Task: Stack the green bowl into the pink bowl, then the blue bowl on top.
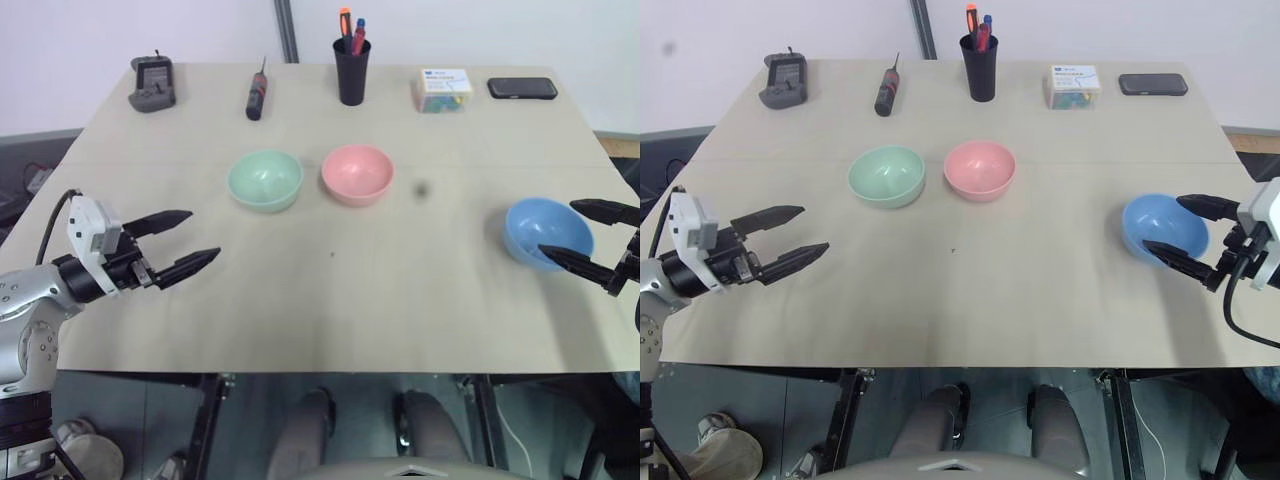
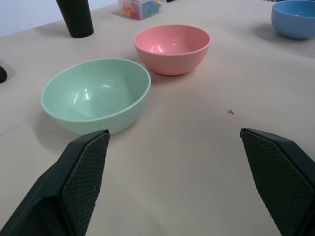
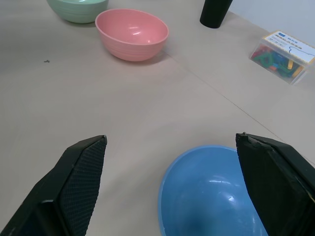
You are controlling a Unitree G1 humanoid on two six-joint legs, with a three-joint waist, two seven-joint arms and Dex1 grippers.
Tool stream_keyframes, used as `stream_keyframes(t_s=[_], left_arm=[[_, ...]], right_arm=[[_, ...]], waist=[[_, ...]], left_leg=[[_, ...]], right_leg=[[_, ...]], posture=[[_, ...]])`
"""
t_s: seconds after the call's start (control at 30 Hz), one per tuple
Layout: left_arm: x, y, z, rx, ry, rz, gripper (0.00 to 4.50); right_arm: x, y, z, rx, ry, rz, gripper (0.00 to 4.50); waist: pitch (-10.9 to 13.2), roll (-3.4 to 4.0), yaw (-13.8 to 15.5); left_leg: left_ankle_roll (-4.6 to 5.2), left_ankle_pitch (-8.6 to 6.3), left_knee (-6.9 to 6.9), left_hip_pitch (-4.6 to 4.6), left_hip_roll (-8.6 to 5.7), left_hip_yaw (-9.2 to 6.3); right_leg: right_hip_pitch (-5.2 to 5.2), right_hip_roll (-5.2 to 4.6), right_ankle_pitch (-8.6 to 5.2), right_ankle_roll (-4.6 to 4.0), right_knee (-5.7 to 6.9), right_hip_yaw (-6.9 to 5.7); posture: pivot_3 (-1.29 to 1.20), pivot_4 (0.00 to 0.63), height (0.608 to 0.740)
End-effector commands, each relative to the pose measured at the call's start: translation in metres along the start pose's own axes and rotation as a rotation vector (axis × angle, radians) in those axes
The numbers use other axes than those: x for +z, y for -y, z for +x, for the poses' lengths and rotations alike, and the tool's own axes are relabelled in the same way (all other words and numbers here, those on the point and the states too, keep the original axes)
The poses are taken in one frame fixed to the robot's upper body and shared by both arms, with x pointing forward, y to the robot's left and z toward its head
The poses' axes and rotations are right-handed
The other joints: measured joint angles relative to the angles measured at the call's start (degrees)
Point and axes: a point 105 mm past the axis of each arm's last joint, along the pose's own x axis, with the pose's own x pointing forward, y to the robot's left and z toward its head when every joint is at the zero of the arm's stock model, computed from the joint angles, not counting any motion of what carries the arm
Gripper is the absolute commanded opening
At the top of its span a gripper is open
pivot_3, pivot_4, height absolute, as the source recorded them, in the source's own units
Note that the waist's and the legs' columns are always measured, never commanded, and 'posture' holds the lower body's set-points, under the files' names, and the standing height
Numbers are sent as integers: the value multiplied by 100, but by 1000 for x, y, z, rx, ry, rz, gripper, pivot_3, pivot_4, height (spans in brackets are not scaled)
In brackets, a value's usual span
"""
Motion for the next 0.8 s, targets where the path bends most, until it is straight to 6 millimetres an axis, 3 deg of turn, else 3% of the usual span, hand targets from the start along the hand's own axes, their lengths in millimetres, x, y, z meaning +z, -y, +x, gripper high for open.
stream_keyframes(t_s=[0.03,0.2,0.37,0.53,0.6,0.67,0.8], left_arm=[[13,-3,-2,5,25,35,4500],[16,4,8,-17,56,17,4500],[17,11,20,-10,86,21,4500],[24,25,43,-20,158,13,4500],[22,35,52,-41,165,26,4500],[20,45,58,-63,174,32,4500],[21,52,58,-75,168,42,4500]], right_arm=[[10,-2,2,-3,20,-37,4405],[15,-11,17,29,53,-50,4405],[23,-18,47,27,104,-68,4405],[22,-42,108,103,44,-210,4405],[25,-50,146,143,45,-270,4405],[34,-59,187,157,50,-378,4405],[57,-85,243,218,118,-504,4405]], waist=[[0,0,0],[0,0,-10],[0,0,-23],[0,-2,-72],[-2,-4,-86],[1,-1,-136],[0,-4,-106]], left_leg=[[0,0,0,0,0,0],[0,0,4,1,1,1],[0,0,14,2,0,3],[-1,0,40,2,7,11],[-2,1,53,-5,9,8],[-3,2,62,3,13,32],[-26,13,69,-2,27,36]], right_leg=[[0,0,0,0,0,0],[0,0,0,0,6,1],[-1,1,1,0,13,5],[-3,6,2,1,31,14],[-6,10,3,0,35,13],[-10,20,7,-2,39,38],[-22,36,12,-9,43,45]], posture=[[0,150,740],[0,150,740],[0,150,740],[0,150,740],[0,150,740],[0,150,740],[0,150,740]])
